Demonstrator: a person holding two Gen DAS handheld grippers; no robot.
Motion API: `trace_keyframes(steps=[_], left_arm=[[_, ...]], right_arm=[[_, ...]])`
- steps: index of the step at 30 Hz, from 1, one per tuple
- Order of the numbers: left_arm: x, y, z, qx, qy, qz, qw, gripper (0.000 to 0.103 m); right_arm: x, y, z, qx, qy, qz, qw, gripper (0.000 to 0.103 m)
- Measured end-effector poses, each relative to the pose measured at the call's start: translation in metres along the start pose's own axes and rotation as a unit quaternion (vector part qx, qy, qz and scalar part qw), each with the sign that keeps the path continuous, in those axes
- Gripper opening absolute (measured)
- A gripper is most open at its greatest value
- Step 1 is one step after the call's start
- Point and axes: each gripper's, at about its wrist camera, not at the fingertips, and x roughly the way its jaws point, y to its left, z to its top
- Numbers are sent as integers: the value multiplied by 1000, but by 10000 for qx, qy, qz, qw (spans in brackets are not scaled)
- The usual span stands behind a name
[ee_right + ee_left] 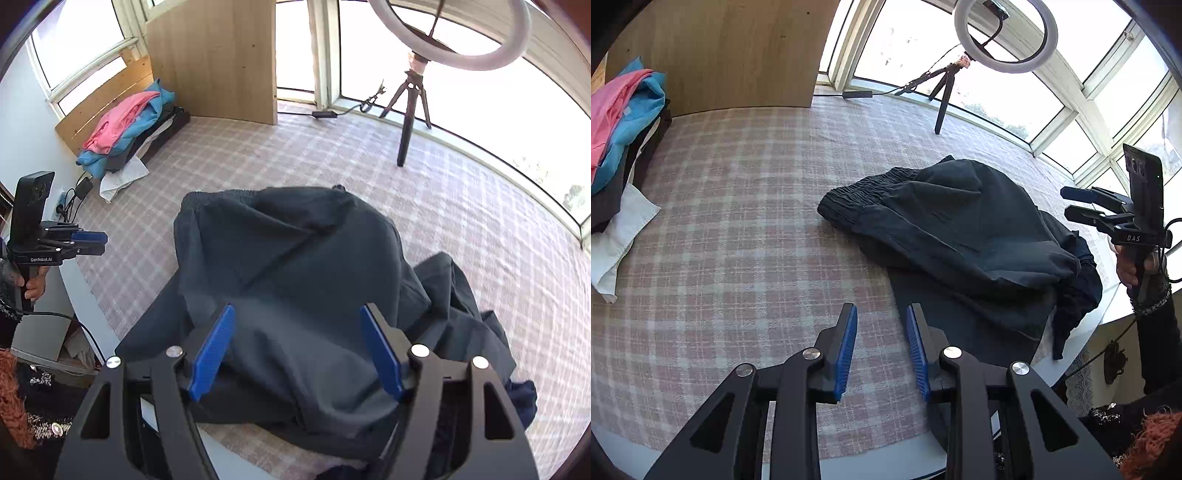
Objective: Fold clothes
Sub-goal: 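Grasp the waistband with the left gripper while the right gripper holds it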
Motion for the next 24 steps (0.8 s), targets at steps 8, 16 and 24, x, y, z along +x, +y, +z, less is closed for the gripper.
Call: trace_keyframes(steps=[8,16,24], left_arm=[[-22,20,-14,-484,-481,542,9962,26],[-24,29,-9,-547,-639,628,9945,26],[33,-36,40,532,-261,-214,9980,32]], right_arm=[[180,106,94,-1116,1107,952,9830,73],[191,104,75,-1055,1190,565,9856,3],[-19,-84,-39,2227,-418,586,9722,2]])
